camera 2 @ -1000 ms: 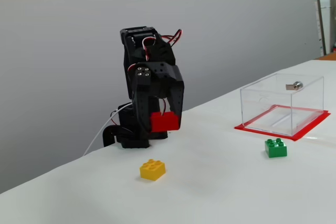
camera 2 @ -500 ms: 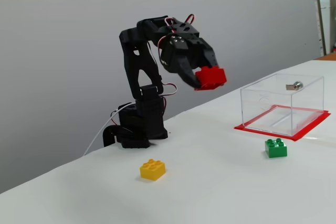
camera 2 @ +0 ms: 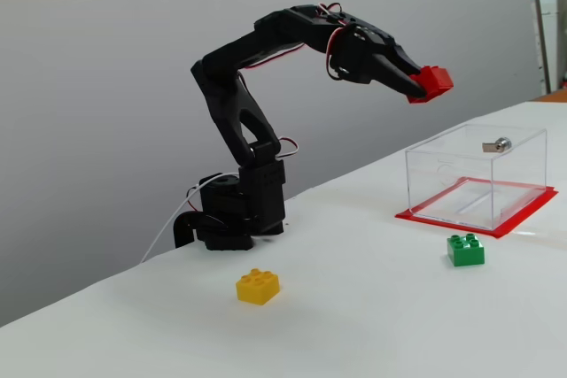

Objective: Pick the red lego brick and place it into the transparent box

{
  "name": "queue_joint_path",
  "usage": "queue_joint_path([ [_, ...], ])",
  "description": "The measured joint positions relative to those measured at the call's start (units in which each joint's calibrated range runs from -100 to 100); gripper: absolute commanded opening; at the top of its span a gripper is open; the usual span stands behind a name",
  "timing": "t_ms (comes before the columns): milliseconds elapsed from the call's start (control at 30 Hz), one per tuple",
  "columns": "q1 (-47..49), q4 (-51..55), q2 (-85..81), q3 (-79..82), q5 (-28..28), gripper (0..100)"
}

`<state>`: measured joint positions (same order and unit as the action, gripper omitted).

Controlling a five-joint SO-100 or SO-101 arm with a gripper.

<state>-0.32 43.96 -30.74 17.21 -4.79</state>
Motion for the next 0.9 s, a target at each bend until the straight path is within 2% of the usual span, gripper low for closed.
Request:
queue_joint_path([
  [133,7.80,5.23,0.00,-2.12,0.00,9],
  [467,19.98,6.26,0.00,-2.21,0.05,9],
  [700,27.35,6.26,0.00,-2.21,4.93,9],
  [900,35.15,6.26,4.82,-3.35,5.67,9],
])
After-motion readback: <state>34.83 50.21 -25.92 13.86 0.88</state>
